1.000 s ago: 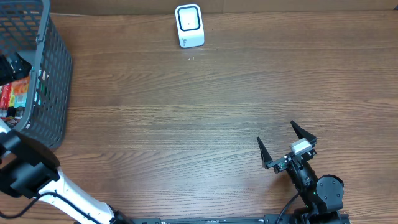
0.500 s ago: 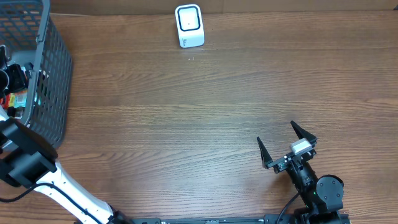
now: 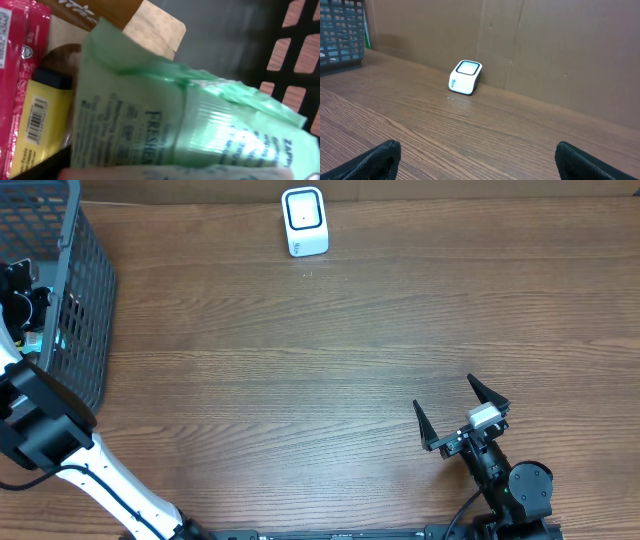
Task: Scan the item barcode
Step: 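Reach into the basket and grasp the green wipes pack with left gripper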
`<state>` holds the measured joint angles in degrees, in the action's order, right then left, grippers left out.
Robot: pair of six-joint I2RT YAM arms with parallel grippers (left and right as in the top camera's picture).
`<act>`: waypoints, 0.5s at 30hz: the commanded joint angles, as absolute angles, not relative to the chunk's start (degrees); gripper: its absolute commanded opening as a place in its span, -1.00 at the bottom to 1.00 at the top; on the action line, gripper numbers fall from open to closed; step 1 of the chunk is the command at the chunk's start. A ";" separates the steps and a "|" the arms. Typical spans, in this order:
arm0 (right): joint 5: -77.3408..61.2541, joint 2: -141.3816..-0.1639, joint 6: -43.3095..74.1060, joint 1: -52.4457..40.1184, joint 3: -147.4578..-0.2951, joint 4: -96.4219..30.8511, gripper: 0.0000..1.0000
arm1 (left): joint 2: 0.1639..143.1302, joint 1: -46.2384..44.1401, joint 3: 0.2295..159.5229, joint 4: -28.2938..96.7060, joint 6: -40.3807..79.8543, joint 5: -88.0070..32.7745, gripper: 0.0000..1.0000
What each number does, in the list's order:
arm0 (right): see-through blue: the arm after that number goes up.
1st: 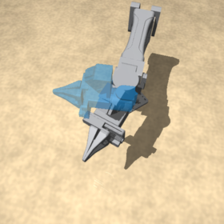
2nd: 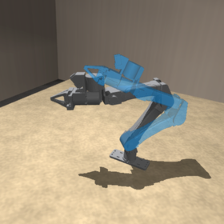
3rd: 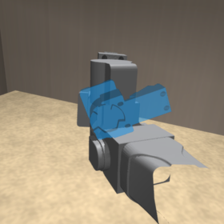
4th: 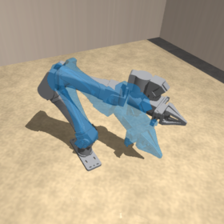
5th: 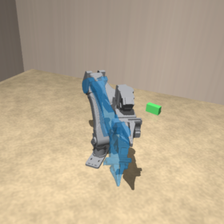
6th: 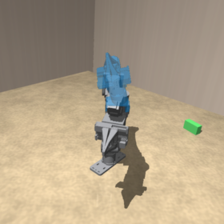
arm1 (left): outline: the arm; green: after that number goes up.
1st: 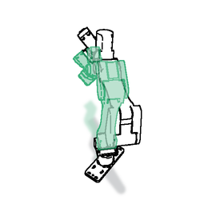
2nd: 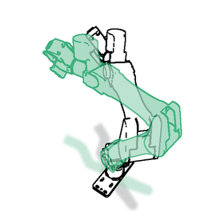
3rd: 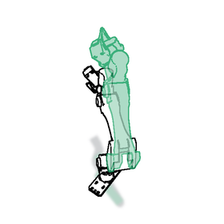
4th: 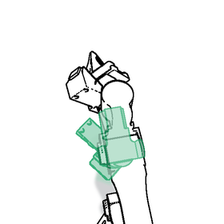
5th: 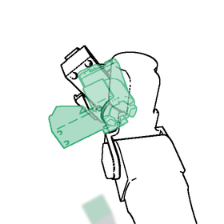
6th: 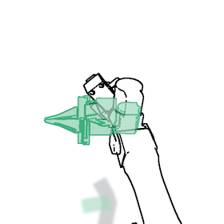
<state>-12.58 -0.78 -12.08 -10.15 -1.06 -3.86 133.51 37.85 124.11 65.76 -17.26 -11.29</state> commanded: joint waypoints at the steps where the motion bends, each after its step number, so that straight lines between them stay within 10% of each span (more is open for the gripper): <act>1: -12.10 -0.16 -12.25 -9.93 -0.45 -3.57 1.00 | 134.28 37.41 123.76 65.80 -18.06 -10.07 0.45; 11: -12.10 -0.16 -12.25 -9.96 -0.45 -3.57 1.00 | 134.28 37.41 120.25 64.49 -17.63 -10.13 0.45; 15: -12.10 -0.16 -12.25 -9.96 -0.45 -3.57 1.00 | 134.28 37.41 120.27 64.47 -17.56 -10.11 0.13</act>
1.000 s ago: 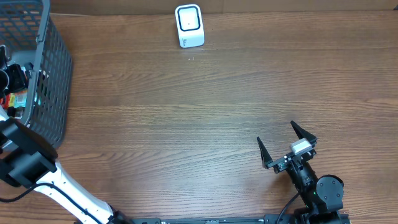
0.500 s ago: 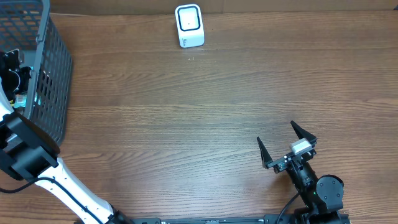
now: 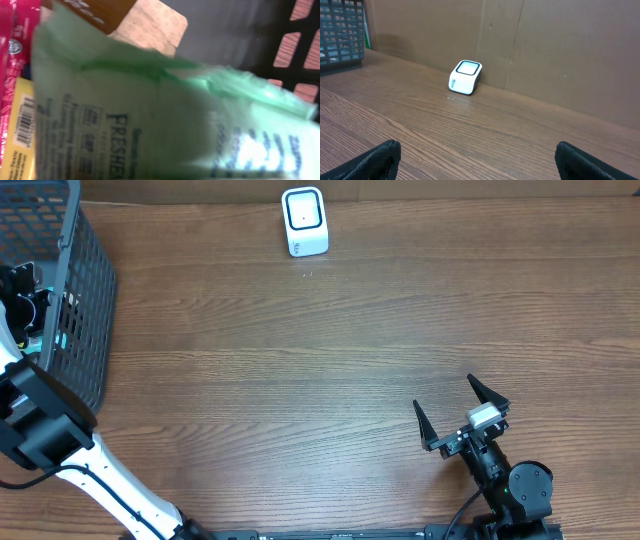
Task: Scan the item barcode
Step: 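Reach into the basket and grasp the green wipes pack with left gripper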
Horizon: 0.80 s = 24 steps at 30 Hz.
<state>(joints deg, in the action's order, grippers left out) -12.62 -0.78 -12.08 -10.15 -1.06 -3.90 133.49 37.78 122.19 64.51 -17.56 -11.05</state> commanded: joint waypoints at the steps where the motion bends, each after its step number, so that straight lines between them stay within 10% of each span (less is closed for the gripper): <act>1: -12.10 -0.16 -12.25 -9.96 -0.45 -3.57 1.00 | 134.26 37.41 120.27 64.47 -17.54 -10.13 0.08; 24: -12.10 -0.16 -12.25 -9.96 -0.45 -3.57 1.00 | 110.19 37.47 132.07 63.55 -2.39 -10.13 -0.09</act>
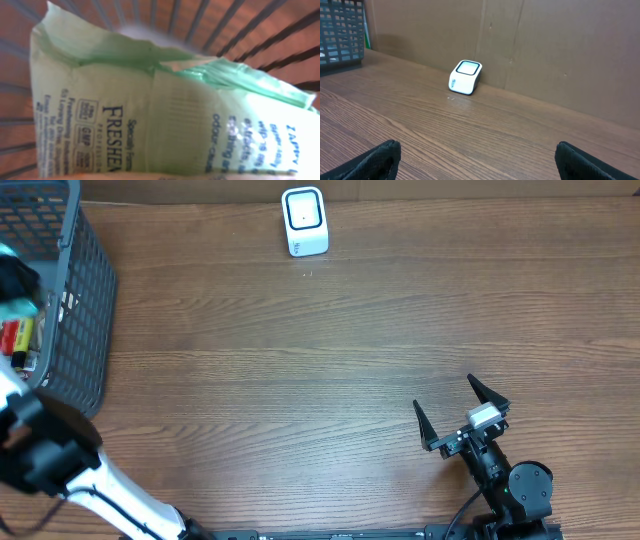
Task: Scan the item barcode
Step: 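Reach into the basket and grasp the green wipes pack with left gripper, then lift the green pack out and carry it toward table center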
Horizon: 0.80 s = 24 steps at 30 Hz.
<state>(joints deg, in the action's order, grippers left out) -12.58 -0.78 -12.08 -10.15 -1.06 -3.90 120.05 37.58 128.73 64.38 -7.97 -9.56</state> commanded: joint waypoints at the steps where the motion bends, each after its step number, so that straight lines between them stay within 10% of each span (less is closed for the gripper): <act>1: -12.10 -0.16 -12.25 -9.93 -0.45 -3.57 1.00 | 108.16 37.47 132.07 63.18 -1.10 -10.15 -0.09; 24: -12.10 -0.16 -12.25 -9.93 -0.45 -3.57 1.00 | 88.42 18.33 131.92 79.44 13.76 -19.68 -0.09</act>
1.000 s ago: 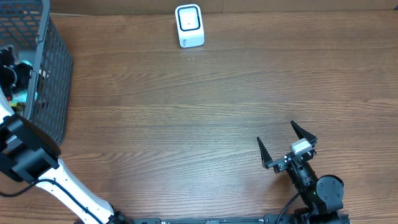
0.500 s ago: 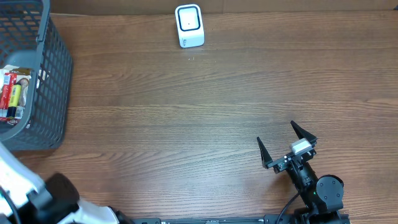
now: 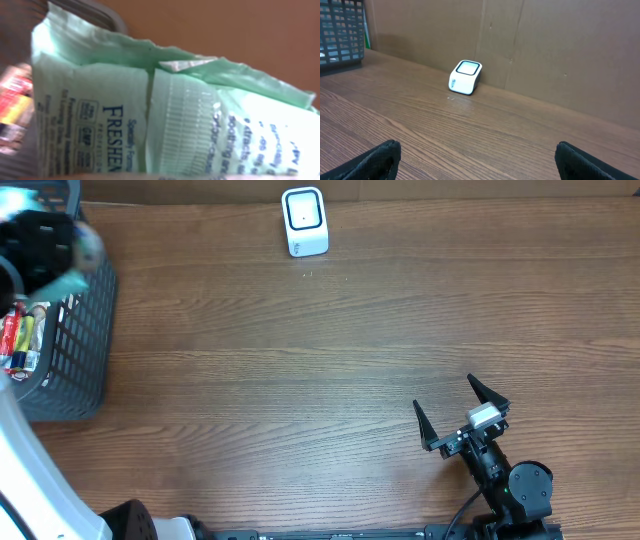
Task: Scan the item barcode
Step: 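Lift the green pack out and carry it toward table center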
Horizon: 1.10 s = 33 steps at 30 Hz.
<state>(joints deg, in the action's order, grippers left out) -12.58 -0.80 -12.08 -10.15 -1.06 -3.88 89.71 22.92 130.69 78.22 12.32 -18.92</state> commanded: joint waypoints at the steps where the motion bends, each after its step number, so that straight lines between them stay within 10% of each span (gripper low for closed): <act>1: -12.10 -0.16 -12.25 -9.96 -0.45 -3.57 1.00 | 88.55 16.60 131.68 80.23 13.76 -19.68 -0.10; 33: -12.10 -0.16 -12.25 -9.96 -0.45 -3.57 1.00 | 109.32 -30.02 123.11 80.86 13.74 -25.50 -0.92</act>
<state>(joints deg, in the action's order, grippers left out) -12.60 -0.80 -12.08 -10.15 -1.06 -3.90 106.34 -27.90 123.00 81.38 13.41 -23.42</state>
